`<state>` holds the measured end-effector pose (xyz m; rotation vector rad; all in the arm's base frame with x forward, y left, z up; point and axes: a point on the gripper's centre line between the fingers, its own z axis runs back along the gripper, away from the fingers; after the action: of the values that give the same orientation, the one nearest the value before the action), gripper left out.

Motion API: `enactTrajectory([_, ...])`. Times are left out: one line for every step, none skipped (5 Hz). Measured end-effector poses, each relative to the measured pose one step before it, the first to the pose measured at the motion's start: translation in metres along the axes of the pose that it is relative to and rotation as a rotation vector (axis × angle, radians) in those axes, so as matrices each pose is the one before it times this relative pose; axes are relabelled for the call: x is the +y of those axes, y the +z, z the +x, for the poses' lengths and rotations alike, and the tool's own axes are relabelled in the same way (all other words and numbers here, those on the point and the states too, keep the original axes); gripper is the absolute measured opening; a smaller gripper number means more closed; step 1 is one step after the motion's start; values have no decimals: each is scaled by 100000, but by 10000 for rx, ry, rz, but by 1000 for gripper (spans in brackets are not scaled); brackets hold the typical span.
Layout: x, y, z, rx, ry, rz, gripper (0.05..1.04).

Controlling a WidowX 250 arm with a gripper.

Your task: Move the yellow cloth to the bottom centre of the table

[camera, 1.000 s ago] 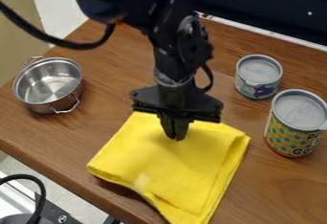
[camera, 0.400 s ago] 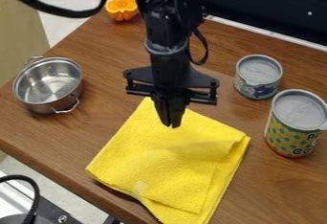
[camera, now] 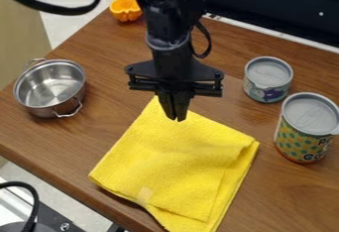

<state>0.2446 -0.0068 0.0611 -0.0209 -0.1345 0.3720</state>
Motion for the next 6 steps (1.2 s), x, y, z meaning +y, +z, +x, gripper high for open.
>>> enactTrajectory([475,-1848,2436,-620,410,520,53])
enactTrajectory([543,-611,2852,-354,495,314,53])
enactTrajectory([505,630,2294,-472,271,-126,56])
enactTrajectory([639,725,1962,-485,229,173,88])
enactTrajectory([634,496,973,56,52,-23,239])
enactTrajectory([610,102,223,65,-112,158,490])
